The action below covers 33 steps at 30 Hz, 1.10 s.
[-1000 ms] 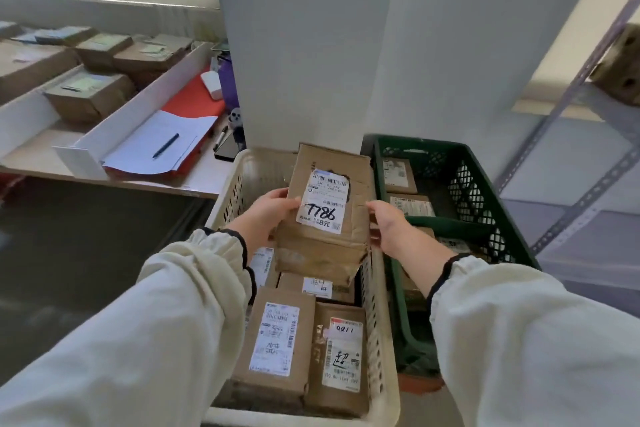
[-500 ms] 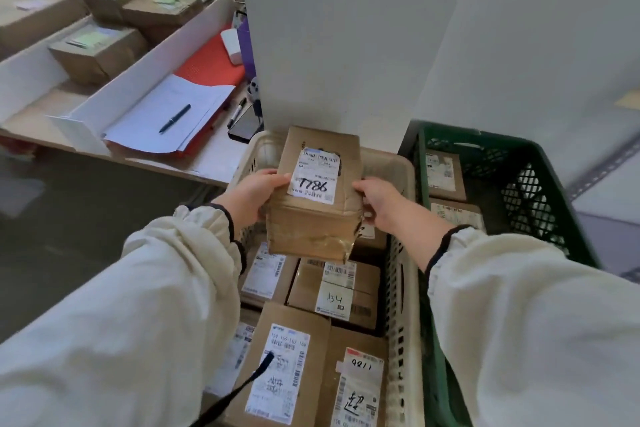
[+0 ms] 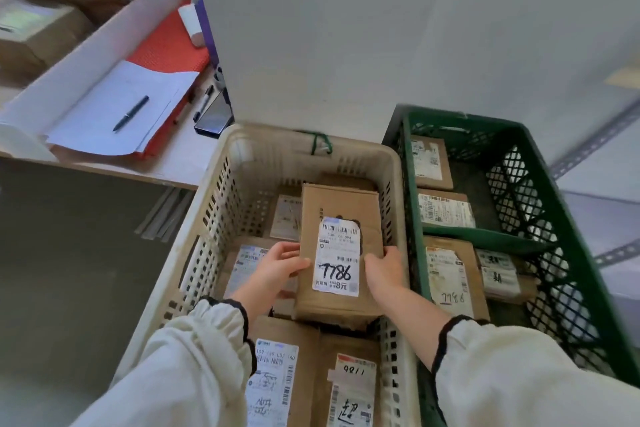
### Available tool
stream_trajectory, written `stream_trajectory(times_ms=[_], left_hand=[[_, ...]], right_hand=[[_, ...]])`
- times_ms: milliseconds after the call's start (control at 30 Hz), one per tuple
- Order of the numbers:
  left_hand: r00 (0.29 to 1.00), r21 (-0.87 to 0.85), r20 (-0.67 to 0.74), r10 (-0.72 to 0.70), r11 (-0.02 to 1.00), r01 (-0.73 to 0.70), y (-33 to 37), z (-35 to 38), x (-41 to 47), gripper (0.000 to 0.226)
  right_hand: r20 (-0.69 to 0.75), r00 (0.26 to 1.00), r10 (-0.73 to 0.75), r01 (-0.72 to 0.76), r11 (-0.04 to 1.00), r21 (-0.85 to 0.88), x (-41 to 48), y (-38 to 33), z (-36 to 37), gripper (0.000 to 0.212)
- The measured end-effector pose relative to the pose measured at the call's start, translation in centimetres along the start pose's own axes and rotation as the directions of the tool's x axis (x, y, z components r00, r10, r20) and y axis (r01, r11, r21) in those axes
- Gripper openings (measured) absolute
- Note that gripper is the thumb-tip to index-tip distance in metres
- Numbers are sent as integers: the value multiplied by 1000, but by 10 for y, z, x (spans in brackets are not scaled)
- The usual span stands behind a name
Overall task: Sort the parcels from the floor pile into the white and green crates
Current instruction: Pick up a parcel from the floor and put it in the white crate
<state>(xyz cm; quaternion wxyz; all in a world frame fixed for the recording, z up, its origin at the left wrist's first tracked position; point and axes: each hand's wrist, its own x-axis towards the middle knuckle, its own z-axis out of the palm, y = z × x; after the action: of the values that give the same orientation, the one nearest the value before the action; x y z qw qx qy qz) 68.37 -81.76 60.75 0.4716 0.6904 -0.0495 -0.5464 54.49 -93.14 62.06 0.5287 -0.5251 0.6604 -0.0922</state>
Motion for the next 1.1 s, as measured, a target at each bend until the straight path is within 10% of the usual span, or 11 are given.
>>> stream_trajectory(times_ms=[567,1100], left_hand=[[996,134,70,-60,990,50,-4,3,-11,25],[995,189,78,-63,981,47,-3,8,-8,19]], right_hand=[[-4,1000,3,-5,868,-497,-18,10,-13,32],[-26,998,60,-65,849,-524,-2,14,-11,42]])
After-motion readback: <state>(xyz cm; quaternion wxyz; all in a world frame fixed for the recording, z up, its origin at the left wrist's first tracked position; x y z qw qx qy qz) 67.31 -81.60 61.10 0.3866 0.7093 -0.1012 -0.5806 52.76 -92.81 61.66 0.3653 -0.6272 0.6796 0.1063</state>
